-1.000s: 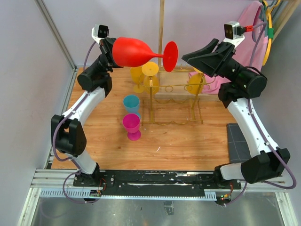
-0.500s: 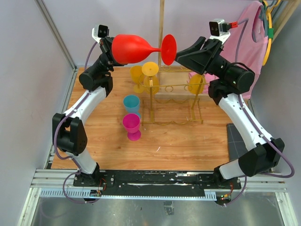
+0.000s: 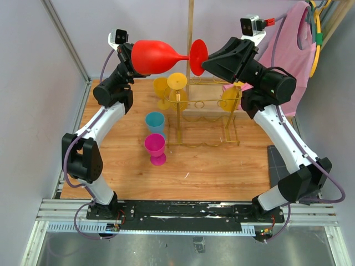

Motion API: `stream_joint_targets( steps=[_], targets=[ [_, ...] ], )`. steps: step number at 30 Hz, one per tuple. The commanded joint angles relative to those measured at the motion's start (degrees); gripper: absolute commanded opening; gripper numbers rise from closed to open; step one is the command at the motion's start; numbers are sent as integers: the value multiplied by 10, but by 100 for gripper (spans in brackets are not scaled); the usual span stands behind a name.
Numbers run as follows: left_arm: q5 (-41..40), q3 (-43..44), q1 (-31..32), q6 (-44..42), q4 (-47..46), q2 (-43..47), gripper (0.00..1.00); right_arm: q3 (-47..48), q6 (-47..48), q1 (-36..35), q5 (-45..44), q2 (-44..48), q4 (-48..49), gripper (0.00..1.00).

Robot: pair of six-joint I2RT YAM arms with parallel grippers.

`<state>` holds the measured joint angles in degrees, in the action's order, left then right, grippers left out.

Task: Place the wine glass upside down on the wine glass rack

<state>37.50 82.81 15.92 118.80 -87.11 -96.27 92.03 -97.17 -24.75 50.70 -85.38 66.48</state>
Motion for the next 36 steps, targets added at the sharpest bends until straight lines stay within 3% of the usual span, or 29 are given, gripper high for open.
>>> stream_joint_targets(
  steps=[1,5,9,12,15,21,29,36],
  targets=[
    [-10,-1,-1,139,-143,7,0,26,10,-17,-12,-12,-2,26],
    [-9,-1,-1,141,-143,7,0,29,9,-21,-16,-16,-6,17],
    [-10,-3,-1,138,-144,8,1,26,9,-23,-18,-16,-5,1],
    [-8,-5,-1,135,-144,9,10,23,9,-23,-22,-15,1,1],
    [-7,-8,-2,133,-142,10,29,23,3,-23,-25,-17,10,1],
    [0,-22,-11,126,-142,18,46,22,0,-21,-32,-13,24,1],
    [12,-75,-69,127,-147,45,49,30,-4,13,-34,4,20,1],
    [26,-124,-119,123,-147,69,49,15,83,61,-10,59,-85,1]
  ],
)
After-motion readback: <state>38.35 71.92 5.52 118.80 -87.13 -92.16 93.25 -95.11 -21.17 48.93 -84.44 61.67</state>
